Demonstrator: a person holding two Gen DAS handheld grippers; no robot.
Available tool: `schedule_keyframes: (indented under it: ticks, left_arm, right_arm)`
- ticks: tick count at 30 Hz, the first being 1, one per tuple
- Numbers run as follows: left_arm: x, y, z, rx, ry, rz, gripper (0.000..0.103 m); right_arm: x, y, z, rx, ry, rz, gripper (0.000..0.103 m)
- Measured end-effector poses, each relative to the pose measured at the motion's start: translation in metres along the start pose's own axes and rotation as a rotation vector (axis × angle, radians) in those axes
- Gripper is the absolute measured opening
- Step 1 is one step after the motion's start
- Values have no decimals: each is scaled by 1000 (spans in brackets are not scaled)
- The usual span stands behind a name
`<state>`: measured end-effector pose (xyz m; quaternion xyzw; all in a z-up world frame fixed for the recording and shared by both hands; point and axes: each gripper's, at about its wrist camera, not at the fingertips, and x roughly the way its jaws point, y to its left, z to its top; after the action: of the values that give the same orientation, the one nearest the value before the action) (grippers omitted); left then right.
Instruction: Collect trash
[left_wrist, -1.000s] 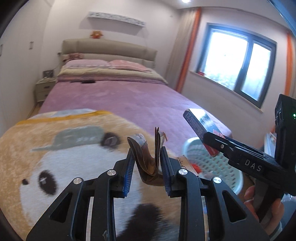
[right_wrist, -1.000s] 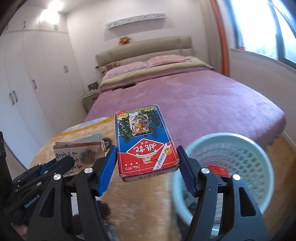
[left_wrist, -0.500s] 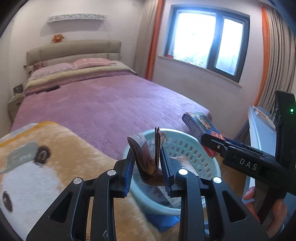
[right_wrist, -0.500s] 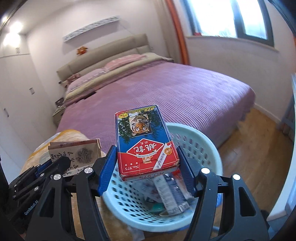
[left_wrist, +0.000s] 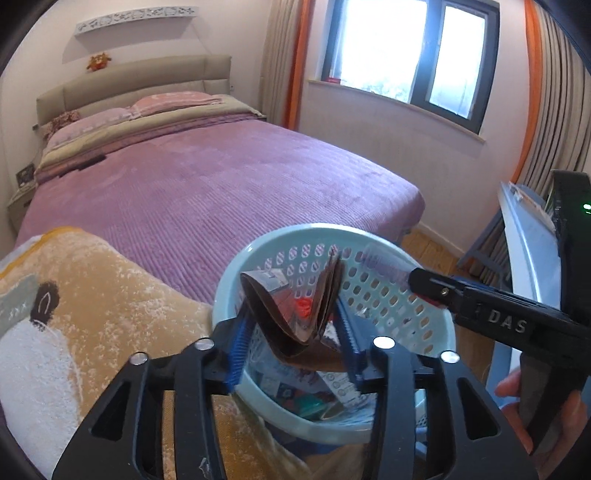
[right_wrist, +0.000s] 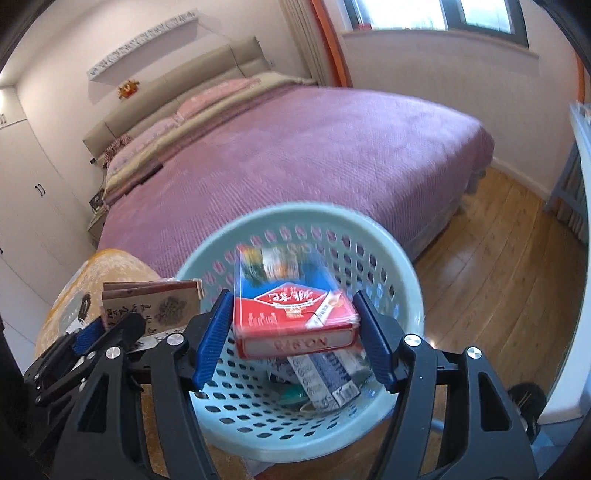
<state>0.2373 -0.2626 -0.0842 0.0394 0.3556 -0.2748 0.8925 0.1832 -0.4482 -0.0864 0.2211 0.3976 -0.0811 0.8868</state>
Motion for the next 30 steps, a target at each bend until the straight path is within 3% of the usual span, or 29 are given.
schedule_keyframes:
  ticks: [1,4,8,18,21,24,30]
  left_arm:
    - [-2,2,-1,-1,-3,3,55]
    - [-10,8,-5,-1,3,-7,59]
    - [-33,27,-6,-56,-21,-37,71]
    - [-91,67,-27,-191,-93,-2,79]
    - [-108,73,-39,-199,-130,51,82]
    - [-121,78,-57,-195,-178,164,84]
    - [-146,75,-93,-172,-310,328,84]
  right_arm:
    - [2,-2,-1,3,13,8,63]
    - [0,-3,-5,4,26,21,63]
    - [-12,0,-4,-17,19,18,64]
    - [-63,51,-23,-137,-69,53,67]
    - [-74,69,-30,-168,-100,67,68]
    - [-86,85,-42,-198,-158,76,68]
    - [-115,97,-68,-204,-348,115,68]
